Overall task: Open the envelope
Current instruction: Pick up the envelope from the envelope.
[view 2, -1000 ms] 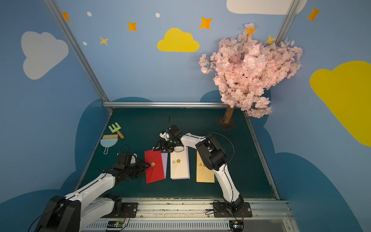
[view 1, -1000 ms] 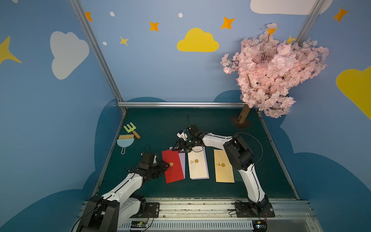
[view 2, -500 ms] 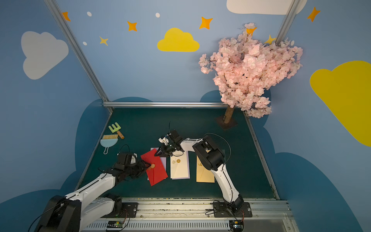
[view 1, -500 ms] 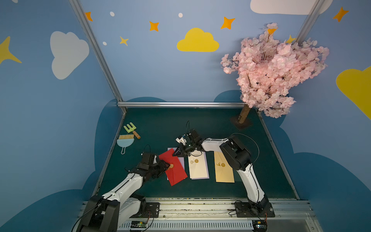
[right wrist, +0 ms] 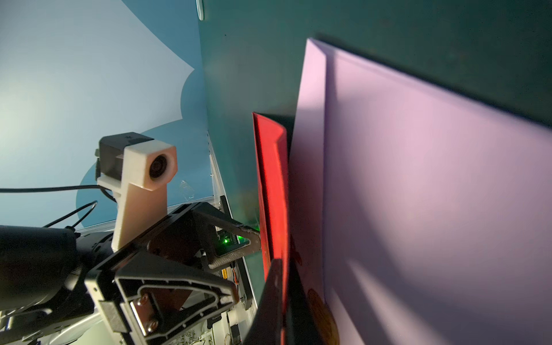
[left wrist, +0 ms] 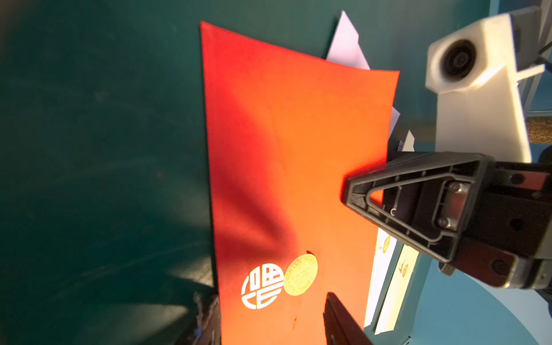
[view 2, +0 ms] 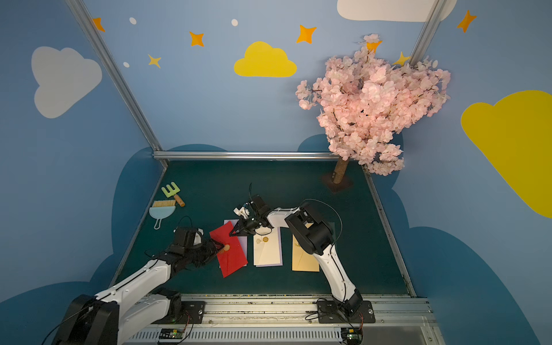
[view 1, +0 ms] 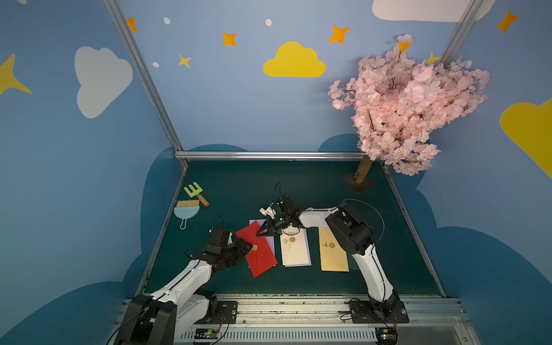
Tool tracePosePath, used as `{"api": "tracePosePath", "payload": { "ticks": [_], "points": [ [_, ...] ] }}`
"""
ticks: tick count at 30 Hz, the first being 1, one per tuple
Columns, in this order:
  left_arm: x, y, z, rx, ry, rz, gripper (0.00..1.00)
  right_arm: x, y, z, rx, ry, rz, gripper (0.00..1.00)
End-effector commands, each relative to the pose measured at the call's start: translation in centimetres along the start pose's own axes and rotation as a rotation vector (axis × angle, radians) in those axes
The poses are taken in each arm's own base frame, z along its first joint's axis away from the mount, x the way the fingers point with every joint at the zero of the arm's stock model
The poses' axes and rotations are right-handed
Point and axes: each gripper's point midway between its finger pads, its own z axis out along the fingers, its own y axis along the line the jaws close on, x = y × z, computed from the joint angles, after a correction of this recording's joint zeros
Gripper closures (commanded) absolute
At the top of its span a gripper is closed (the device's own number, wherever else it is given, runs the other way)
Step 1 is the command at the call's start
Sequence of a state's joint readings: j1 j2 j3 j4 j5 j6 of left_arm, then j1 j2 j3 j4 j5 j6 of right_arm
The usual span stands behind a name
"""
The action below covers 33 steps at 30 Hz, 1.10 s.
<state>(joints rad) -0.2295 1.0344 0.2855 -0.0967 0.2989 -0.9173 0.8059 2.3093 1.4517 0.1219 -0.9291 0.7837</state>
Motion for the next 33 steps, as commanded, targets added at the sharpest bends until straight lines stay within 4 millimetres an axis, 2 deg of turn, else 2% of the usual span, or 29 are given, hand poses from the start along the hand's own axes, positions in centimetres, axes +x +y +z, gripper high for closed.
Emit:
{"api": "tracePosePath", "payload": {
  "ticks": [1, 3, 5, 10, 14, 19, 23, 27, 30, 33],
  "points": [
    [1.1, 1.9, 0.2, -0.066, 0.033, -0.025, 0.43, 0.8, 2.2, -0.4, -0.017, 0.016, -0.042, 1.00],
    [1.0, 1.9, 0.2, -0.065, 0.030, -0.022, 0.43, 0.7, 2.5, -0.7, -0.013, 0.012, -0.050, 1.00],
    [0.7, 1.5, 0.1, -0.049, 0.017, -0.013, 0.38, 0.6, 2.9, -1.1, -0.002, 0.005, -0.061, 1.00],
    [-0.2, -0.4, -1.1, 0.001, -0.027, 0.043, 0.33, 0.5, 3.9, -2.7, 0.030, -0.006, -0.079, 1.00],
    [-1.5, -2.1, -3.0, 0.008, -0.083, 0.112, 0.29, 0.2, 5.4, -4.8, 0.054, -0.032, -0.106, 1.00],
    [-2.6, -4.6, -5.0, 0.036, -0.116, 0.181, 0.29, -0.6, 7.6, -7.8, 0.071, -0.102, -0.135, 1.00],
    [-3.5, -7.6, -6.6, 0.085, -0.132, 0.257, 0.28, -1.2, 9.9, -10.8, 0.102, -0.201, -0.162, 1.00],
    [-4.5, -12.2, -9.4, 0.133, -0.171, 0.416, 0.25, -1.2, 11.6, -14.5, 0.172, -0.359, -0.170, 1.00],
    [-4.9, -15.1, -11.8, 0.120, -0.238, 0.543, 0.25, -0.3, 11.8, -17.2, 0.286, -0.488, -0.177, 1.00],
    [-4.5, -17.1, -13.5, 0.103, -0.288, 0.637, 0.24, 1.3, 12.1, -19.7, 0.364, -0.607, -0.167, 1.00]
  ]
}}
